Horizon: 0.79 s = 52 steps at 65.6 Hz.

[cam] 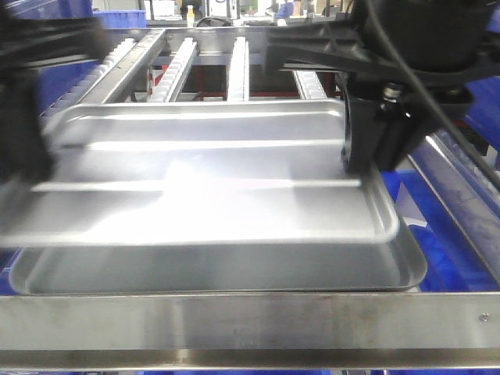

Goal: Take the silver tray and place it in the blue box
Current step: 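Close both grippers on the tray rims and lift the tray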

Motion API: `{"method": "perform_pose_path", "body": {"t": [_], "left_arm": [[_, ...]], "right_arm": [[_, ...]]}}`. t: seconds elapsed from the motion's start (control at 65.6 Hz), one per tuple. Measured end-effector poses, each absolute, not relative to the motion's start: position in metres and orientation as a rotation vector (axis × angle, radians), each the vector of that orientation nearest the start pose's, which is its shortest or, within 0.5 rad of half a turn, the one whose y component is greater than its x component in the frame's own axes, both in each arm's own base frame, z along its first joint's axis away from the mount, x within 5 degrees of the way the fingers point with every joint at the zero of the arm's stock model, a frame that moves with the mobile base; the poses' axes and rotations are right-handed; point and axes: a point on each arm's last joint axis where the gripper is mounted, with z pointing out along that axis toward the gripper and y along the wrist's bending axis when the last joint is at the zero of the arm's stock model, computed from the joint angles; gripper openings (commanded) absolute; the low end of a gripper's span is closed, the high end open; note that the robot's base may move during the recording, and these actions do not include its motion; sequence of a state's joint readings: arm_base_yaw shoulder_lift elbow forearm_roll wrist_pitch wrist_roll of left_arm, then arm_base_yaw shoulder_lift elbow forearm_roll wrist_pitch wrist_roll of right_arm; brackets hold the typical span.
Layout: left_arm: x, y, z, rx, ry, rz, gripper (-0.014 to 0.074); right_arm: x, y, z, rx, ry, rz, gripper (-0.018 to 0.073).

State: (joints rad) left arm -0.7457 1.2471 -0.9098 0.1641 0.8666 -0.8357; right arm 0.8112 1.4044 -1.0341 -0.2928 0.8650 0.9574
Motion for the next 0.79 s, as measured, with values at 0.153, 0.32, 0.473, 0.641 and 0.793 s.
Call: {"method": "perform_pose_path", "body": {"t": [0.153, 0.32, 0.473, 0.641, 0.793], "left_arm": [[0.148, -0.148, 0.282, -0.029, 2.707, -0.296, -0.0104], [0.126, -0.151, 0.283, -0.008, 2.708, -0.259, -0.0104], [0.125, -0.151, 0.284, -0.013, 2.705, -0.255, -0.0104], [0.125, -0.152, 0.284, -0.015, 2.704, -0.256, -0.0104], [0.125, -0.151, 0.284, -0.014, 2.702, -0.254, -0.0104]], "right_arm": [[0.180, 0.188, 0.277, 0.015, 2.685, 0.250, 0.0057], [0.158, 0.188, 0.273, 0.036, 2.691, 0.267, 0.0057], [0.157, 0.187, 0.273, 0.051, 2.675, 0.266, 0.0057], [0.157, 0.186, 0.273, 0.051, 2.671, 0.262, 0.0057], [0.157, 0.186, 0.273, 0.054, 2.671, 0.263, 0.0057]]}}
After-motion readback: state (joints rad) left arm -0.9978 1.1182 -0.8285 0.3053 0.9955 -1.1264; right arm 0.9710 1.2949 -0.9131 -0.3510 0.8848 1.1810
